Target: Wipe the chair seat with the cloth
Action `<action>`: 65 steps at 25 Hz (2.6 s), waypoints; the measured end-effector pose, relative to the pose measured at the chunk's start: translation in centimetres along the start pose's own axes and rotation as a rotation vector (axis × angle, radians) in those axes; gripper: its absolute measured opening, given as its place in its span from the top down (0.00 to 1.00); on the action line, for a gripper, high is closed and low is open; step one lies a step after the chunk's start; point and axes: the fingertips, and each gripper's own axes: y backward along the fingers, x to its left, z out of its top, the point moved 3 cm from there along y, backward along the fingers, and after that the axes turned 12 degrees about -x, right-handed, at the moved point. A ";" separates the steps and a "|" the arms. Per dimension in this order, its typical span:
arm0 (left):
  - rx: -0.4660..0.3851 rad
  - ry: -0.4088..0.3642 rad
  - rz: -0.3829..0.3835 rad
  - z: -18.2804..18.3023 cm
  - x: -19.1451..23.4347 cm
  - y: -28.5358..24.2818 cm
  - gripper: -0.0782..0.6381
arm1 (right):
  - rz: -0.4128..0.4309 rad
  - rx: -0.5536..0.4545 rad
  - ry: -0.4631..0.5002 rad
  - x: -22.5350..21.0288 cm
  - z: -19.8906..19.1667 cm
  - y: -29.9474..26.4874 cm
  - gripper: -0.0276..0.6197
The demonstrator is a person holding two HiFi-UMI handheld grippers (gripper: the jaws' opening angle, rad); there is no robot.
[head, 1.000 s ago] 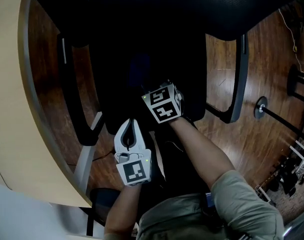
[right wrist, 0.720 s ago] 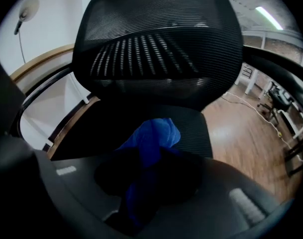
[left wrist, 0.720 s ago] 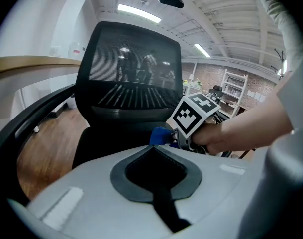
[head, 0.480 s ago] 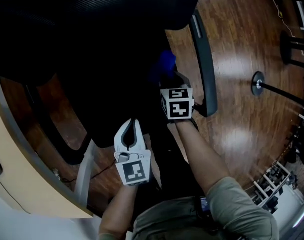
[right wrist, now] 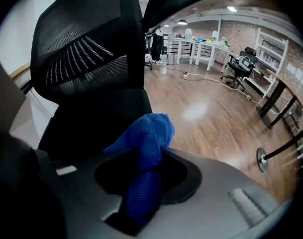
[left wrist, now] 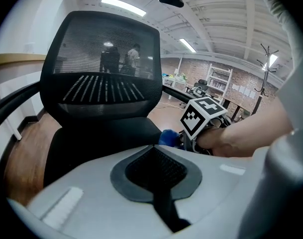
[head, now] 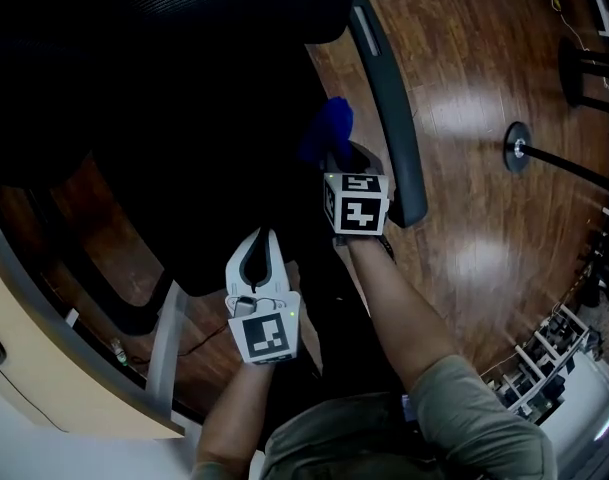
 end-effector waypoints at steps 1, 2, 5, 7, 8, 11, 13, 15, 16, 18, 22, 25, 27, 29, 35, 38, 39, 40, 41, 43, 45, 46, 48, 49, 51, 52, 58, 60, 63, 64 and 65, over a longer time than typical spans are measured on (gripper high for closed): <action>-0.002 0.002 0.008 0.0 0.2 0.1 0.88 | -0.001 0.000 0.000 0.0 0.1 0.0 0.80; -0.005 0.005 0.017 0.1 0.4 0.3 0.88 | -0.002 -0.002 0.004 0.0 0.3 0.1 0.80; -0.017 0.014 0.047 0.5 1.5 1.3 0.88 | -0.006 -0.014 0.031 0.8 1.2 0.8 0.80; -0.026 0.023 0.073 0.8 2.7 2.3 0.88 | 0.009 -0.028 0.058 2.4 2.1 1.3 0.80; -0.029 0.029 0.089 0.9 3.4 3.0 0.88 | 0.027 -0.037 0.076 3.6 2.6 1.6 0.80; -0.036 0.041 0.146 1.1 6.0 5.4 0.88 | 0.121 -0.069 0.154 8.7 4.0 2.4 0.80; -0.037 0.050 0.186 0.9 7.9 7.2 0.89 | 0.211 -0.095 0.198 13.0 4.6 3.0 0.80; -0.038 0.060 0.224 0.7 9.8 9.1 0.88 | 0.309 -0.121 0.226 17.6 4.8 3.5 0.80; -0.040 0.068 0.242 0.6 10.7 10.0 0.89 | 0.353 -0.131 0.243 19.9 4.8 3.8 0.80; -0.047 0.083 0.276 0.2 12.3 11.9 0.88 | 0.433 -0.143 0.290 24.3 4.3 4.4 0.80; -0.050 0.116 0.316 -1.3 14.5 15.4 0.88 | 0.588 -0.136 0.399 32.0 2.2 5.7 0.80; -0.036 0.139 0.338 -3.0 15.3 17.1 0.89 | 0.680 -0.112 0.482 36.3 0.2 6.2 0.80; -0.020 0.152 0.346 -3.8 15.6 18.0 0.89 | 0.722 -0.087 0.535 38.4 -1.5 6.1 0.80; 0.002 0.168 0.352 -4.7 15.9 18.9 0.88 | 0.749 -0.047 0.574 39.8 -3.5 6.1 0.80; 0.037 0.181 0.382 -7.6 16.1 18.4 0.89 | 0.768 0.017 0.633 39.7 -7.3 4.8 0.80; 0.051 0.158 0.355 -8.3 15.5 17.2 0.88 | 0.734 0.008 0.605 37.7 -7.5 3.8 0.80; 0.057 0.150 0.343 -8.3 15.1 17.1 0.88 | 0.717 0.008 0.591 36.9 -7.4 3.9 0.80; 0.059 0.143 0.333 -8.1 14.8 16.8 0.88 | 0.700 0.009 0.577 36.0 -7.2 4.0 0.80; 0.056 0.137 0.324 -7.7 14.4 16.5 0.88 | 0.681 0.010 0.564 35.0 -6.9 4.1 0.80; 0.040 0.118 0.299 -6.6 13.3 15.5 0.89 | 0.631 0.009 0.534 32.6 -5.9 4.4 0.80; 0.036 0.094 0.256 -5.3 12.1 14.3 0.88 | 0.567 0.005 0.497 29.6 -4.8 4.5 0.80; 0.035 0.083 0.237 -4.8 11.4 13.6 0.89 | 0.532 0.003 0.476 27.9 -4.3 4.5 0.80; 0.034 0.064 0.206 -4.0 10.2 12.4 0.88 | 0.458 -0.004 0.436 24.3 -3.3 4.5 0.80; 0.034 0.053 0.191 -3.6 9.6 11.8 0.88 | 0.421 -0.008 0.414 22.4 -2.8 4.5 0.80; 0.033 0.027 0.154 -2.8 8.3 10.5 0.88 | 0.347 -0.017 0.363 18.8 -2.0 4.6 0.80; 0.031 0.014 0.132 -2.5 7.5 9.8 0.88 | 0.312 -0.022 0.334 17.0 -1.7 4.6 0.80; 0.031 -0.028 0.031 -2.0 3.3 6.1 0.89 | 0.101 -0.034 0.152 7.1 -1.9 4.7 0.80; 0.023 -0.036 0.013 -2.1 2.4 5.3 0.88 | 0.031 -0.037 0.096 4.4 -2.5 4.8 0.80; 0.021 -0.040 -0.009 -2.7 1.1 4.6 0.88 | -0.040 -0.034 0.029 1.7 -3.5 5.3 0.80; 0.022 -0.042 -0.014 -3.0 0.7 4.4 0.88 | -0.053 -0.031 0.009 1.2 -3.9 5.3 0.80; 0.028 -0.046 -0.020 -3.3 0.4 4.2 0.88 | -0.060 -0.028 -0.009 0.8 -4.4 5.3 0.80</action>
